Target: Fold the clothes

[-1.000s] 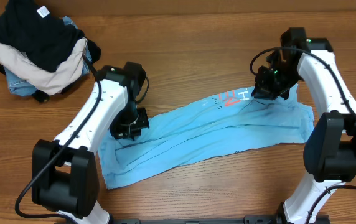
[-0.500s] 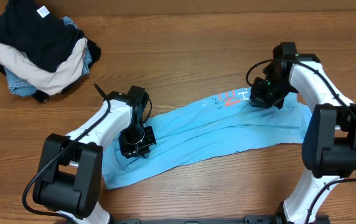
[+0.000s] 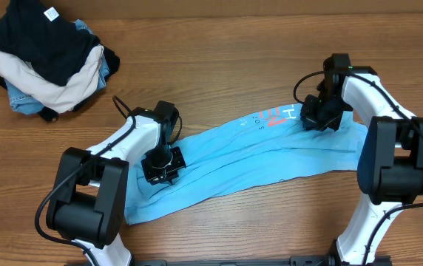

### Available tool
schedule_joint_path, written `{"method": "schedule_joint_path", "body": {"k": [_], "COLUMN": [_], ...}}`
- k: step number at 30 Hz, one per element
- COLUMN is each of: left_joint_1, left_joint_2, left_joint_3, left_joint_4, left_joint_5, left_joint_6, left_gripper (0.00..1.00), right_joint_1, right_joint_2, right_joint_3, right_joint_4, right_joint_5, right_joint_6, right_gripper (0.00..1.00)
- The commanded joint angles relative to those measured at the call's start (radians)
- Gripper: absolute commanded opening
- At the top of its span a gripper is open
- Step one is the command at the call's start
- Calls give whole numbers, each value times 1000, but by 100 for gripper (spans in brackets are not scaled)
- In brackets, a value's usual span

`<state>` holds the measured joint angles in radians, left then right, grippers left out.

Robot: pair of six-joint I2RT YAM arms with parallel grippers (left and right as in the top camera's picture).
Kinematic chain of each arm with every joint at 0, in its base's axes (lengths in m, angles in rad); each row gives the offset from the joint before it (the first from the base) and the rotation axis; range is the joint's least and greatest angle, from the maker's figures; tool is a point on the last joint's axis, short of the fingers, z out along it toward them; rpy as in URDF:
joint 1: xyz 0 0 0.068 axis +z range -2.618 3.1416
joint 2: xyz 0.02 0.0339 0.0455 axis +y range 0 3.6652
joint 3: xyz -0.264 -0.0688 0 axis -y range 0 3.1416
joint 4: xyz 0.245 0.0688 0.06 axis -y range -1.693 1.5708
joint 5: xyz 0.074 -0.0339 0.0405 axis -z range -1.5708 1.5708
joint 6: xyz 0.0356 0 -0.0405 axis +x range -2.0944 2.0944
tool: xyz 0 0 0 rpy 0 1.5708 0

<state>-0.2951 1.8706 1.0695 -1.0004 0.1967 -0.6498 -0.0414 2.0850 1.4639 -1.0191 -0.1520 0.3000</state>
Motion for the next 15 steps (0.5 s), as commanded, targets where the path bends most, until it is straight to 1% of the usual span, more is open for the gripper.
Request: {"method": "schedule_joint_path", "body": {"k": [1,3,4,8,10,13,15], "left_joint_1": [60,111,160,245,280,302,302], "left_joint_2": [88,88,88,88,88,88,88], "left_joint_3": [-24,-24,-24,-24,-24,-13,5], "left_joint_4": [66,95,122,169,204,225,243], "left_joint_5": [-94,-111,-111,-119,-119,-127,-130], "left_joint_6": [1,26,70,107,133,158,207], "left_gripper": [4,4,4,4,4,4,4], "right_joint_1": [-48,-67,-78,-83,-87,-100,-113], "right_joint_2": [19,19,19,20,20,20,20], "right_joint_3": [-13,-35,-60,-103,-116,-117,-117], "right_joint_4": [15,38,55,92,104,100,85], "right_joint_5": [40,39,39,40,59,73,97], "right_joint_6": [12,12,16,21,65,81,127], "right_gripper": [11,11,11,11,11,9,7]}}
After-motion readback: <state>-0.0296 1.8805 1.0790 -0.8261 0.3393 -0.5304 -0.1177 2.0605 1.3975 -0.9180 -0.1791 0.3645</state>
